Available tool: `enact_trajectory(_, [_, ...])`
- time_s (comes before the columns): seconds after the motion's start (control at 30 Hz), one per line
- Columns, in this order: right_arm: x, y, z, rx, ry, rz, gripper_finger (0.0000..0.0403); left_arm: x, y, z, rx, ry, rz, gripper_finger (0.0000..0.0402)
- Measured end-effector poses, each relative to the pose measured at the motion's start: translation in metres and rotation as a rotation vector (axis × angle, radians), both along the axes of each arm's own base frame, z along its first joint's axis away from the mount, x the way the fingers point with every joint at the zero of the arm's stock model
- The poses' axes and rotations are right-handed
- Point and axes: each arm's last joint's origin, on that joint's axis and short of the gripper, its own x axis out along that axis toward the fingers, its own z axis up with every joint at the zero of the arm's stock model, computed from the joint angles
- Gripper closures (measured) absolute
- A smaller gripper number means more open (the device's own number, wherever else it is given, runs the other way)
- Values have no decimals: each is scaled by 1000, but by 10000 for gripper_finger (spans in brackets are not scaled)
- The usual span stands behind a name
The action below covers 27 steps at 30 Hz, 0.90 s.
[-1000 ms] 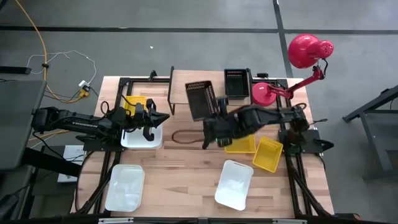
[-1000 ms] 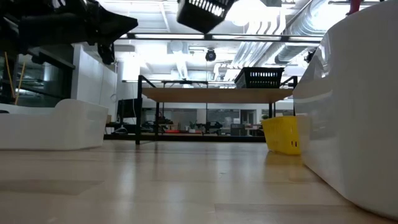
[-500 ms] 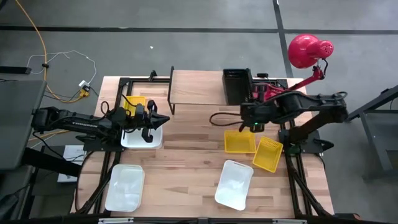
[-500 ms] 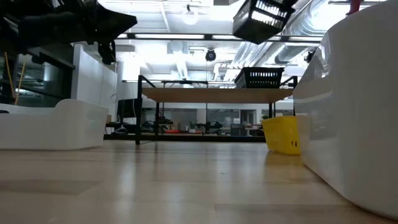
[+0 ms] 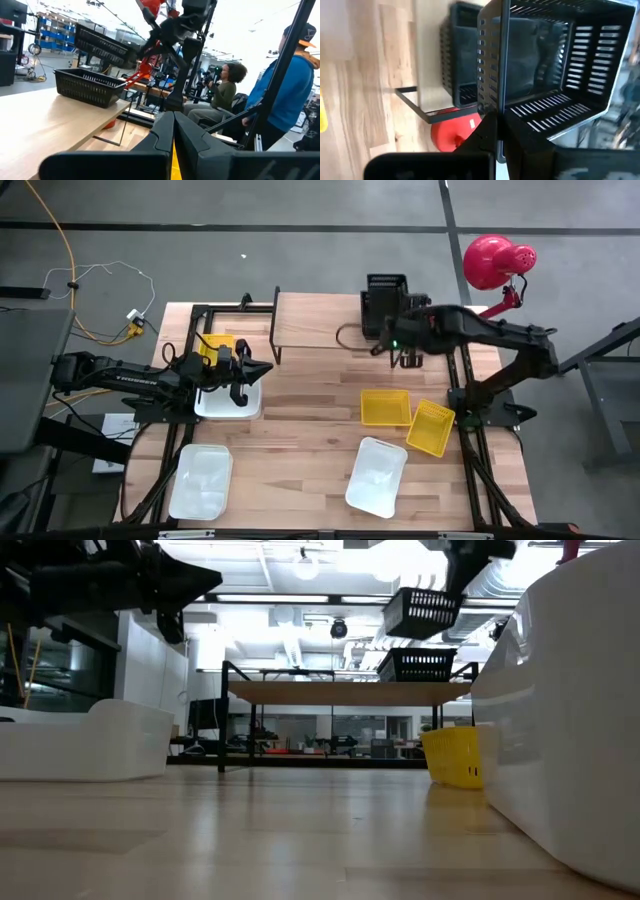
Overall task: Stack baskets on shelf by color
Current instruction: Stack the black bin on the other black bin on the shelf
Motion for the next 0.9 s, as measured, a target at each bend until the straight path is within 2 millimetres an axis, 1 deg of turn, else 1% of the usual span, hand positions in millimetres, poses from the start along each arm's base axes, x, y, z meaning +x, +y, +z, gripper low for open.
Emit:
enact_trajectory(0.13, [2, -14, -2, 28, -31, -59, 403, 0, 0, -1, -16, 8, -4, 401])
enact_trajectory(0.27, [14, -19, -8, 49, -36, -37, 403, 0, 0, -1, -16, 7, -4, 402])
enact_trajectory(0.43, [25, -24, -20, 56, 36, -26, 403, 0, 0, -1, -16, 10, -9, 402])
enact_trajectory(0.6, [24, -30, -25, 68, 91, -55, 403, 0, 0, -1, -16, 11, -12, 402])
enact_trajectory(0.73, [24, -31, -25, 75, 88, -55, 403, 0, 0, -1, -15, 10, -11, 402])
enact_trajectory(0.9, [25, -30, -26, 138, 81, -36, 403, 0, 0, -1, -16, 10, -12, 401])
